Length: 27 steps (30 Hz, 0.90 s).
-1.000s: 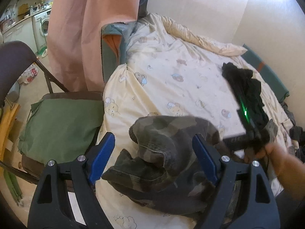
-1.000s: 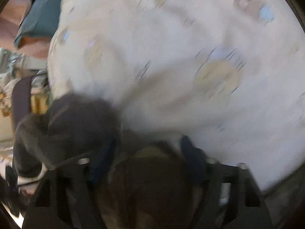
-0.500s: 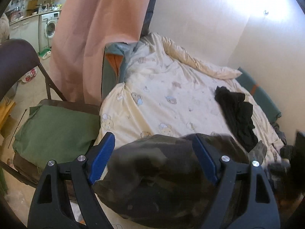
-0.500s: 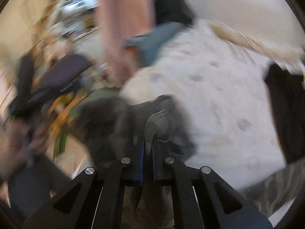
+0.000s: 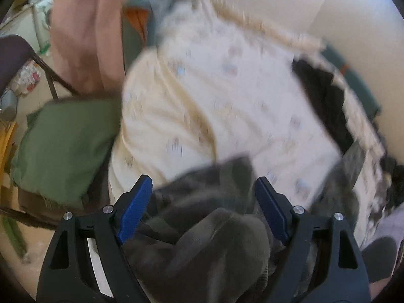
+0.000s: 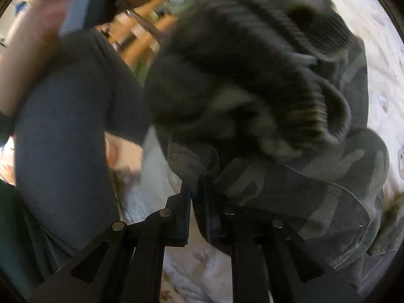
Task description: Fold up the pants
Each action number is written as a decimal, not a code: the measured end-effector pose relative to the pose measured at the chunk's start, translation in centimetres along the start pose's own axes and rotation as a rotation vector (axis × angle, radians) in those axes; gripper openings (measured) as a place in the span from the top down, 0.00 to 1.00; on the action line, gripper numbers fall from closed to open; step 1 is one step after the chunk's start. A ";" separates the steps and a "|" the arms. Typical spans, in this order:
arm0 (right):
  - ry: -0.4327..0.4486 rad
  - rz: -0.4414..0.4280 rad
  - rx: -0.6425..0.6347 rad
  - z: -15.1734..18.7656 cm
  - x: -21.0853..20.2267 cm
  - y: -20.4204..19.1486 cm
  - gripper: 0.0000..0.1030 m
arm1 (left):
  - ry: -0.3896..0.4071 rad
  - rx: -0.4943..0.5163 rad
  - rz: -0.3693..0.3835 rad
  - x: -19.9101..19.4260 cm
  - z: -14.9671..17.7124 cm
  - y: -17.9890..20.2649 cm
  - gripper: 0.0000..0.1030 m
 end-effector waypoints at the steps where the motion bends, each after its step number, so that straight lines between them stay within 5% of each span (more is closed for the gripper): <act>1: 0.007 -0.002 0.008 0.0 -0.4 0.1 0.87 | -0.033 0.009 -0.019 0.8 0.5 0.0 0.22; 4: 0.043 -0.009 0.042 -0.7 -2.6 0.5 0.76 | -0.121 0.075 -0.082 3.0 2.2 0.4 0.22; 6: 0.068 -0.017 0.059 -0.5 -4.9 0.7 0.57 | -0.140 0.102 -0.092 3.4 2.8 0.7 0.22; 7: 0.081 -0.022 0.061 -0.6 -5.7 0.8 0.37 | -0.138 0.105 -0.094 3.2 2.9 0.6 0.22; 8: 0.117 -0.025 0.063 -0.5 -7.5 0.9 0.32 | -0.136 0.106 -0.097 3.1 2.8 0.6 0.22; 13: 0.279 0.028 0.151 -1.1 -12.8 4.3 0.32 | -0.092 0.093 -0.112 1.8 2.1 0.1 0.22; 17: 0.285 0.084 0.220 -3.1 -10.0 7.0 0.32 | -0.074 0.086 -0.115 1.4 1.6 -0.1 0.22; 21: 0.193 0.075 0.184 -5.0 -3.6 7.0 0.32 | -0.083 0.074 -0.116 1.4 1.7 -0.6 0.22; 24: 0.196 0.040 0.129 -6.2 -3.2 5.8 0.62 | -0.075 0.055 -0.105 1.2 1.5 -1.0 0.22; 25: 0.213 0.048 0.084 -6.3 -3.6 4.9 0.81 | -0.065 0.045 -0.097 0.9 1.3 -1.1 0.22; 27: 0.251 0.059 0.023 -6.2 -4.9 3.7 0.83 | -0.041 0.020 -0.080 0.4 0.9 -1.3 0.22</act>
Point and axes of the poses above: each gripper's, at about its wrist camera, not at the fingertips, and x roughly the way its jaws point, y to its right, z to its underside, the point moved 7 cm from there along x, roughly the way its jaws point, and after that the axes turned 4 degrees about z, right-handed, at the moved point
